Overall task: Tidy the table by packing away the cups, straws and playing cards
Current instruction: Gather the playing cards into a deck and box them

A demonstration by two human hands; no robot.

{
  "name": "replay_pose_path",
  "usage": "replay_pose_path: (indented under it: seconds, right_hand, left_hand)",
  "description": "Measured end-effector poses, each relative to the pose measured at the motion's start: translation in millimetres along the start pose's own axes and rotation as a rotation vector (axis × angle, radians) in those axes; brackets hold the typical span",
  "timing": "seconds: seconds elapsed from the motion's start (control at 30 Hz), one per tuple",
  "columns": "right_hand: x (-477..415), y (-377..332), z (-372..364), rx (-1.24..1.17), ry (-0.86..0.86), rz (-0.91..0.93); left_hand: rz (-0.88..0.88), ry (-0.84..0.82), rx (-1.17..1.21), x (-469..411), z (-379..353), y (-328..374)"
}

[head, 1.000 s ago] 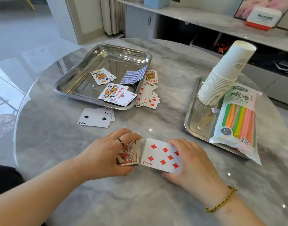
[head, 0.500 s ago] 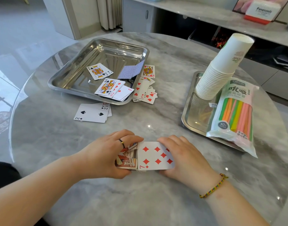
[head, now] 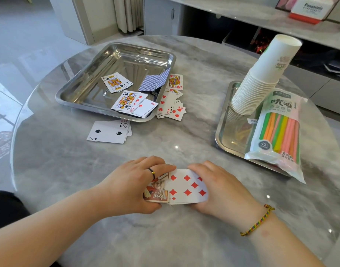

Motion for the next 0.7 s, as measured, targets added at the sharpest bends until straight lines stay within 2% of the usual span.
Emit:
replay_pose_path:
  seconds: [0.27,0.5,0.7]
  right_hand:
    - [1.0,4.0,-0.9,-0.078,-0.032,-0.038]
    - [1.8,-1.6,3.0,-0.012,0.051,-0.009]
    - [3.2,6.8,-2.2,-0.158,-0.028,-0.085]
  left_hand:
    - [0.004,-0.051,0.018,-2.6,-14.9,-7.6]
    - [0.023,0.007,0.026,-0.4,-12.4,-6.5]
    - [0.010,-0.035,0.046,-2.6,-16.6,-4.8]
Point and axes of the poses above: each hand's wrist, its own x-axis away from the middle knuckle, its own z-axis out of the back of the hand, y = z × x, the point moved 8 cm from there along -x, towards the middle knuckle, and after that the axes turned 3 degrees about -x, right-handed, at the moved point
